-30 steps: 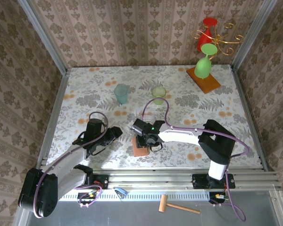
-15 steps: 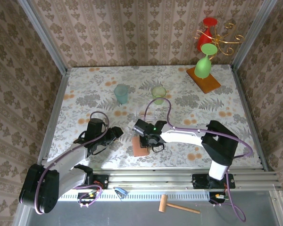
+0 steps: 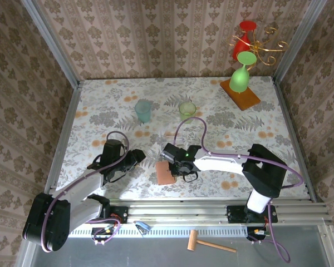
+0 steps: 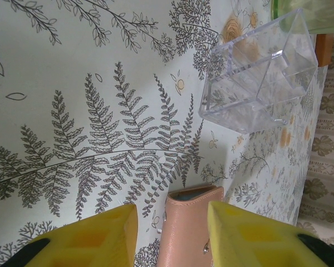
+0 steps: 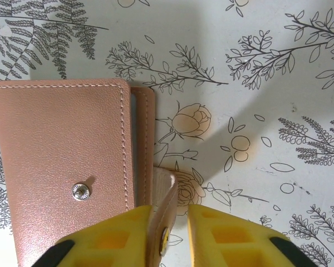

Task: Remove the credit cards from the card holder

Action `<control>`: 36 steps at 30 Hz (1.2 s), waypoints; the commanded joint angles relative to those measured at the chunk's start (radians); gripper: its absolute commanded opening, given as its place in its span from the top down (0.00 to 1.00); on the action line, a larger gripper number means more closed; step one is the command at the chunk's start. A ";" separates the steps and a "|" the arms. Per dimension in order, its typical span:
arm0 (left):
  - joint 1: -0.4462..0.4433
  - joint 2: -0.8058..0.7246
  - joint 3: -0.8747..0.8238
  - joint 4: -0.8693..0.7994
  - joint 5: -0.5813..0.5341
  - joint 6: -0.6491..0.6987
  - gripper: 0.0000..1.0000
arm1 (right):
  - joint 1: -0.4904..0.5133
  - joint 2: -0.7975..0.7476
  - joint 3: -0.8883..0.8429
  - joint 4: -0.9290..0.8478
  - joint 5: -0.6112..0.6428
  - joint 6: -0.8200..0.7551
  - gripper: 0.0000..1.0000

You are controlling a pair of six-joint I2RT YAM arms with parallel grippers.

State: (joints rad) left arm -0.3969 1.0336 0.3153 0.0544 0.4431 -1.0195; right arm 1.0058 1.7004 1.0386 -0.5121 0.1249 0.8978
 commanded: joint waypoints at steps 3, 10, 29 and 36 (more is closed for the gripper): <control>-0.003 0.003 0.005 0.012 0.015 -0.015 0.62 | -0.005 -0.032 -0.018 0.025 0.039 0.020 0.86; -0.017 0.021 0.021 0.011 0.009 -0.008 0.61 | -0.010 -0.083 -0.031 0.020 0.054 0.013 0.98; -0.037 0.052 0.064 -0.003 0.007 0.015 0.61 | -0.012 -0.295 -0.048 0.047 0.045 0.062 1.00; -0.036 0.051 0.066 0.000 0.011 0.015 0.61 | -0.012 -0.301 -0.021 0.052 0.035 0.061 1.00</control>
State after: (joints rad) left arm -0.4259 1.0840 0.3496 0.0559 0.4458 -1.0237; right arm 0.9977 1.4227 0.9936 -0.4728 0.1501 0.9386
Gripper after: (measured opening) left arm 0.388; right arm 0.041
